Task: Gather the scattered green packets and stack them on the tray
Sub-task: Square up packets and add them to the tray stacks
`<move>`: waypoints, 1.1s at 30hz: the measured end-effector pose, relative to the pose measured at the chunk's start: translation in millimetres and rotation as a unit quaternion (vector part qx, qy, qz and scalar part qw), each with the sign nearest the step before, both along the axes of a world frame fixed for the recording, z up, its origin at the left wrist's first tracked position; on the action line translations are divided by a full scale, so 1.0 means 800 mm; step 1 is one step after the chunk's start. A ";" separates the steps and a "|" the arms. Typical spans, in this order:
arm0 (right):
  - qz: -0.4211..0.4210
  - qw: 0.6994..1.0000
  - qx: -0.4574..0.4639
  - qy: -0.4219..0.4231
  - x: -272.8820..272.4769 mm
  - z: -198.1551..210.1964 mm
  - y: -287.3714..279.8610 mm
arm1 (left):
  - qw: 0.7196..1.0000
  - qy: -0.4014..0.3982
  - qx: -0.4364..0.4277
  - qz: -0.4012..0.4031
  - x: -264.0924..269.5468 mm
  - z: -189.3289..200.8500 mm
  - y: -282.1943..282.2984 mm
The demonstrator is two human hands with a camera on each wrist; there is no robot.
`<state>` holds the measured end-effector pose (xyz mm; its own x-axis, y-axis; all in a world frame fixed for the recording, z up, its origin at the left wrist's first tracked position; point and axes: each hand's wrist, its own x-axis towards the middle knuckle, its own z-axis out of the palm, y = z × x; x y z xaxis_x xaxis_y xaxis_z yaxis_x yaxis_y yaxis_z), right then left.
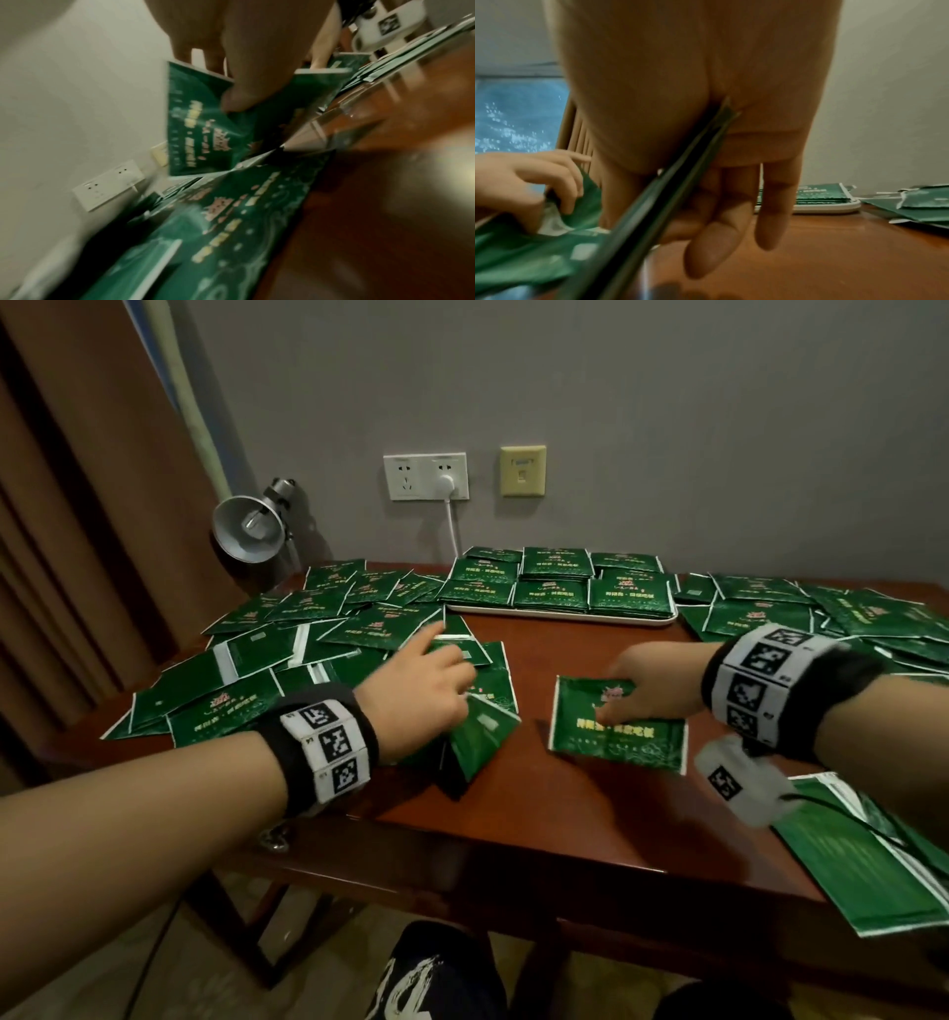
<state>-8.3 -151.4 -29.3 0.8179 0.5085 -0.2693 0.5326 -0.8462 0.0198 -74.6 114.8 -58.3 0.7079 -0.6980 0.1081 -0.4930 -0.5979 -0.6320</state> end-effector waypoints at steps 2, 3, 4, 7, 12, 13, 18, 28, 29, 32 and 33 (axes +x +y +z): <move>-0.007 1.000 -0.019 0.003 0.003 -0.011 -0.002 | 0.996 0.012 0.012 -0.090 0.002 -0.016 -0.008; -0.010 1.000 -0.018 0.006 0.004 -0.017 -0.003 | 0.991 0.009 0.001 -0.130 0.002 -0.026 -0.010; -0.016 1.000 -0.016 0.011 0.004 -0.021 -0.003 | 0.988 -0.001 -0.025 -0.155 0.001 -0.035 -0.010; -0.021 0.999 -0.032 0.015 0.002 -0.030 -0.001 | 0.981 -0.037 -0.174 -0.081 -0.006 -0.041 -0.014; -0.005 0.998 -0.056 0.000 0.001 -0.034 0.004 | 0.896 0.095 -0.309 0.305 -0.004 -0.014 -0.027; -0.004 0.998 -0.056 -0.001 0.001 -0.035 0.005 | 0.871 0.123 -0.326 0.346 -0.003 -0.011 -0.029; -0.015 0.998 -0.061 -0.009 0.000 -0.038 0.008 | 0.736 0.257 -0.495 0.384 0.014 -0.002 -0.031; -0.038 0.995 -0.073 -0.053 0.005 -0.028 -0.005 | 0.812 0.319 -0.466 0.144 -0.010 0.010 -0.050; -0.043 0.995 -0.069 -0.063 0.006 -0.026 -0.009 | 0.848 0.301 -0.403 0.166 -0.010 0.006 -0.054; -0.038 0.995 -0.048 -0.073 0.005 -0.027 -0.015 | 0.888 0.266 -0.248 0.280 -0.004 -0.011 -0.063; -0.033 0.996 -0.052 -0.057 0.002 -0.029 -0.015 | 0.883 0.267 -0.234 0.308 -0.001 -0.017 -0.067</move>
